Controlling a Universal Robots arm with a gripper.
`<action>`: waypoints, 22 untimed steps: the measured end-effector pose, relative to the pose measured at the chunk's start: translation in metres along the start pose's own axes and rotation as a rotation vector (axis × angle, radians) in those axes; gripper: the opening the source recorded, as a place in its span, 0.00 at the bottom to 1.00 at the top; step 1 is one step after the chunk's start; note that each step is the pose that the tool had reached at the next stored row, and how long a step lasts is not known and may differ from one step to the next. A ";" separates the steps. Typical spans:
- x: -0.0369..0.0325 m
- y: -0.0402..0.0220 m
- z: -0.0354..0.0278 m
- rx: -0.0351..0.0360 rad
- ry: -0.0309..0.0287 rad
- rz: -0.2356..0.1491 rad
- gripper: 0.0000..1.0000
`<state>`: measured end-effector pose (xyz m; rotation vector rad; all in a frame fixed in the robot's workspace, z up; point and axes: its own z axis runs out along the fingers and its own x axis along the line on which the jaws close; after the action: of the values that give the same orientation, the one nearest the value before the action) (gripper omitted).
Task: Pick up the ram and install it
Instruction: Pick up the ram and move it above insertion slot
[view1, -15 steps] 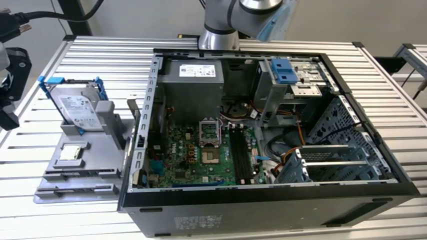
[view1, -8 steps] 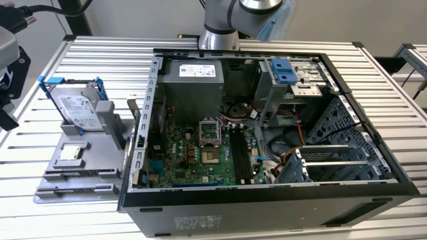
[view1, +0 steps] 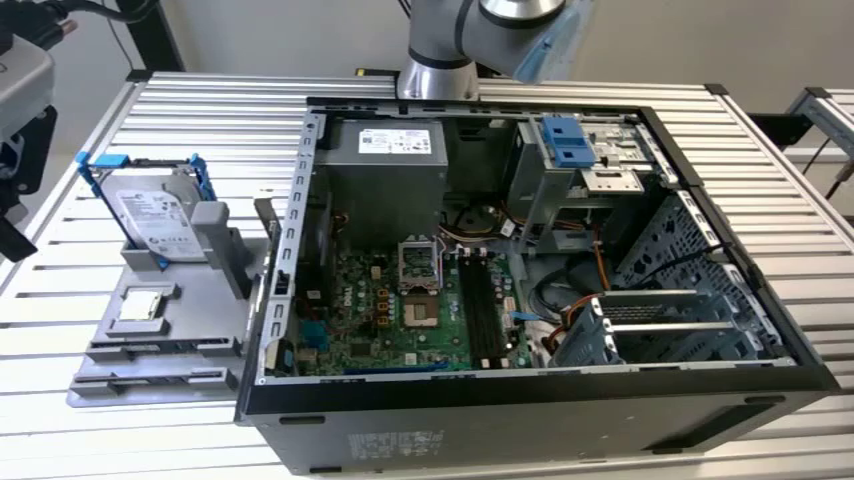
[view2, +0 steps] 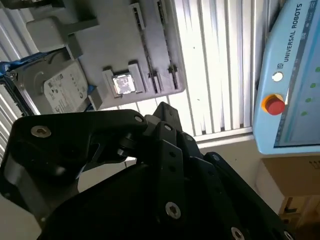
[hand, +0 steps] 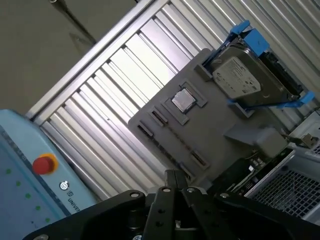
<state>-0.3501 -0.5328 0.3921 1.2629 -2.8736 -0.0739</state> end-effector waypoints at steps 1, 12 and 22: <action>0.0000 0.0000 -0.0001 -0.0003 0.0008 -0.018 0.00; 0.0000 0.0000 0.0002 -0.0032 0.0090 -0.215 0.00; 0.0000 0.0000 0.0003 -0.0059 0.0158 -0.369 0.00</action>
<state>-0.3501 -0.5328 0.3917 1.7644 -2.5863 -0.0715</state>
